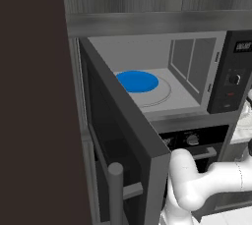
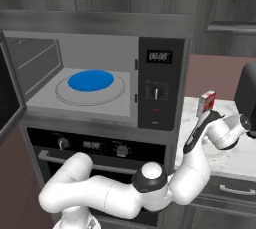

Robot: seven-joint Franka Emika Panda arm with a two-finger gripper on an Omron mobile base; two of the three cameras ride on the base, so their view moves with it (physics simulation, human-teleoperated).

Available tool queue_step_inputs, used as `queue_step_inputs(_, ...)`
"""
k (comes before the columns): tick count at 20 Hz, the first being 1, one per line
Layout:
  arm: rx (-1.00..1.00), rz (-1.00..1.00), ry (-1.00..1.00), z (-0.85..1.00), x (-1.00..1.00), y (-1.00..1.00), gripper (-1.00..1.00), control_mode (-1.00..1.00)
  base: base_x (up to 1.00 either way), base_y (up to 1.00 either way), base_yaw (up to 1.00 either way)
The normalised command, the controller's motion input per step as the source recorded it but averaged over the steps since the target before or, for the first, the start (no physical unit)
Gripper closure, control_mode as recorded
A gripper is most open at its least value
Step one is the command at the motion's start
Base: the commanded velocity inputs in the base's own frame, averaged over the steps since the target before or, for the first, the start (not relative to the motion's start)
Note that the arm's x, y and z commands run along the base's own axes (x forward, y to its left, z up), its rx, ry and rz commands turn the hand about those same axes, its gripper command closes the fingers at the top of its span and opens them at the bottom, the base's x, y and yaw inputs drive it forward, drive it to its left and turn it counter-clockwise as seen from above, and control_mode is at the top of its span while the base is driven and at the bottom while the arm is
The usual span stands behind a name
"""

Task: Pick the egg from the counter and place it in the microwave.

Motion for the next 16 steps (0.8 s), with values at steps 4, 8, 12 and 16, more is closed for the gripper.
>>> queue_step_inputs(4, -0.04, 0.0, 0.04, -0.12, 0.0, -0.31, -1.0, -1.0, 0.0, 0.0, 0.0)
queue_step_inputs(8, -0.01, 0.0, 0.03, -0.17, -0.11, -0.18, -1.0, -1.0, 0.0, 0.0, 0.0)
queue_step_inputs(12, -0.01, 0.0, 0.05, -0.31, -0.46, -0.27, -1.0, -1.0, 0.0, 0.0, 0.0)
queue_step_inputs(16, -0.02, 0.0, 0.08, -0.56, -0.44, -0.04, -1.0, -1.0, 0.0, 0.0, 0.0)
